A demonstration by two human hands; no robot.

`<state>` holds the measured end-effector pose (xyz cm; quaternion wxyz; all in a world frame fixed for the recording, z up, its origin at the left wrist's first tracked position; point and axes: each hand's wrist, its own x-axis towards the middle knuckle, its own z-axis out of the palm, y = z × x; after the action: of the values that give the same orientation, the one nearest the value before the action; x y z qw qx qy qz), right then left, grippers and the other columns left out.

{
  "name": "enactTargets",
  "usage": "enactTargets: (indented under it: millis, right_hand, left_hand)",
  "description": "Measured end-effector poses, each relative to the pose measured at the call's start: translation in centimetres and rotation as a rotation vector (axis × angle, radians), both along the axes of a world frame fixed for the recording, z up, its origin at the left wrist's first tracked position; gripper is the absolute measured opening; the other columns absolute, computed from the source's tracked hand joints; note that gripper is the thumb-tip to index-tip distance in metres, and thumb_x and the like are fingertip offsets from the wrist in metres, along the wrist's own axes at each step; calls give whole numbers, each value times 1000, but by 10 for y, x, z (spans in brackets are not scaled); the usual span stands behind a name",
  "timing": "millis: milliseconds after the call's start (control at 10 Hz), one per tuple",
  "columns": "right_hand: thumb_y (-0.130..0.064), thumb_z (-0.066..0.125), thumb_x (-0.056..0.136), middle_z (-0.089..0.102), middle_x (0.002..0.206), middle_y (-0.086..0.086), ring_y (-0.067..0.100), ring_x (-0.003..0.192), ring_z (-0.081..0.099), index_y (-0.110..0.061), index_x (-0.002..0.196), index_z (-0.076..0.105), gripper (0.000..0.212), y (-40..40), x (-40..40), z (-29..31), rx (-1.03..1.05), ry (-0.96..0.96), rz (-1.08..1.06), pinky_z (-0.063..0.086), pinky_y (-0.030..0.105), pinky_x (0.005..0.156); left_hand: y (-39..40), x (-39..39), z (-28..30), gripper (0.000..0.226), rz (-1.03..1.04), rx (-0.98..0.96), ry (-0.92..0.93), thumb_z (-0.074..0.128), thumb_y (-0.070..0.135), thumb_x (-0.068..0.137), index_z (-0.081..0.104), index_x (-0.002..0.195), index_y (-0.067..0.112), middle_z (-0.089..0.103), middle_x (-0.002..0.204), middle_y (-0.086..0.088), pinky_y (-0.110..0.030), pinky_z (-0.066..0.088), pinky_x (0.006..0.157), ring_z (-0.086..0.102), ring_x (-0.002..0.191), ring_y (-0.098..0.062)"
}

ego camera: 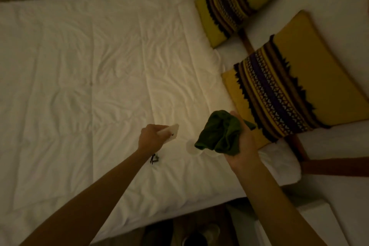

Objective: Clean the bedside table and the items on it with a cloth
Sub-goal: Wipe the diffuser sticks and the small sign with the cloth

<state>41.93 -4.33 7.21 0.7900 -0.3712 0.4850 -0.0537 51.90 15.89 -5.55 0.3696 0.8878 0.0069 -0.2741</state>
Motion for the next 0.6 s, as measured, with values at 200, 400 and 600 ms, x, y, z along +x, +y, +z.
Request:
enactTargets:
  millis: [200, 400, 600]
  right_hand:
    - [-37, 74, 86, 71, 106, 14, 28, 90, 69, -4, 120, 67, 48, 2, -3, -56, -126, 82, -10, 58, 46, 81]
    - [-29, 71, 91, 66, 106, 27, 42, 95, 66, 3, 116, 65, 41, -4, 1, -91, -130, 39, -66, 55, 61, 84]
    - [-21, 71, 91, 69, 112, 28, 49, 104, 67, 0, 117, 68, 34, -1, 7, -109, -179, 72, -61, 51, 70, 88]
  left_hand:
    - [-17, 0, -75, 25, -393, 397, -81, 63, 22, 89, 69, 113, 25, 69, 105, -7, -35, 51, 70, 67, 91, -28]
    - [-27, -14, -145, 20, -723, 504, -112, 53, 12, 92, 48, 111, 16, 63, 103, -8, -35, 42, 63, 63, 87, -29]
    - [-28, -25, -174, 29, -801, 540, -117, 53, 5, 91, 45, 117, 14, 58, 106, -6, -36, 43, 66, 64, 92, -28]
